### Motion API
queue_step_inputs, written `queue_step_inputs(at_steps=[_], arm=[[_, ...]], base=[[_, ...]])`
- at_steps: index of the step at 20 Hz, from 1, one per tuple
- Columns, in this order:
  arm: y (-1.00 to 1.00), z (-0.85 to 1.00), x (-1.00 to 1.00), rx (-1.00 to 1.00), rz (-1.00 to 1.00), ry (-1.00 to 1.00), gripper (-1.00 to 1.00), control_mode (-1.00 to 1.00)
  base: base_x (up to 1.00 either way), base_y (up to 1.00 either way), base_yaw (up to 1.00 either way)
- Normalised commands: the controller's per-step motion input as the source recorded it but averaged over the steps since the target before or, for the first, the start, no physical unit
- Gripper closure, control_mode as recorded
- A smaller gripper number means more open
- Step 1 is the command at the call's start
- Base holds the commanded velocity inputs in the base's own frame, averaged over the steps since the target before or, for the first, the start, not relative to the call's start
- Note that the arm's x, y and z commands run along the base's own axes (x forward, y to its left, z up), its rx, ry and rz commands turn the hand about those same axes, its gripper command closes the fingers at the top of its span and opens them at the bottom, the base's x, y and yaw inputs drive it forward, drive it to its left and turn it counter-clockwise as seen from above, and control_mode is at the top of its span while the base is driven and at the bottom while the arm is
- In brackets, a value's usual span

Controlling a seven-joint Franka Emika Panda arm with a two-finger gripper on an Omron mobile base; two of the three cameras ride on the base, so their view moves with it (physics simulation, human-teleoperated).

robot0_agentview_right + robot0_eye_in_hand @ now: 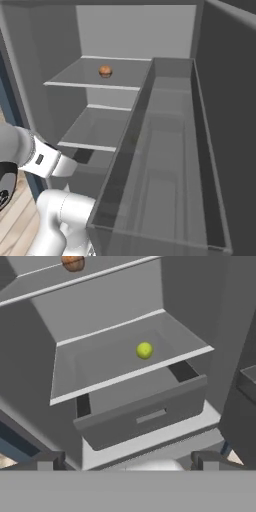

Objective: Retrieve the tangerine and pear from the fridge and place them into the bowl on the dining table.

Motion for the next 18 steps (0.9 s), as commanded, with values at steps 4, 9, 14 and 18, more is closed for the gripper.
queue_step_inputs(at_steps=[4, 9, 14, 18], arm=[[0.0, 0.0, 0.0, 0.0, 0.0, 0.0, -1.0, 1.0], [0.0, 0.0, 0.38, 0.0, 0.03, 0.04, -1.0, -1.0], [0.0, 0.0, 0.38, 0.0, 0.07, 0.07, -1.0, -1.0], [0.0, 0.05, 0.14, 0.0, 0.13, 0.0, -1.0, -1.0]], base=[[0.64, -0.15, 0.15], [0.11, 0.0, 0.02], [0.0, 0.0, 0.0], [0.0, 0.0, 0.0]])
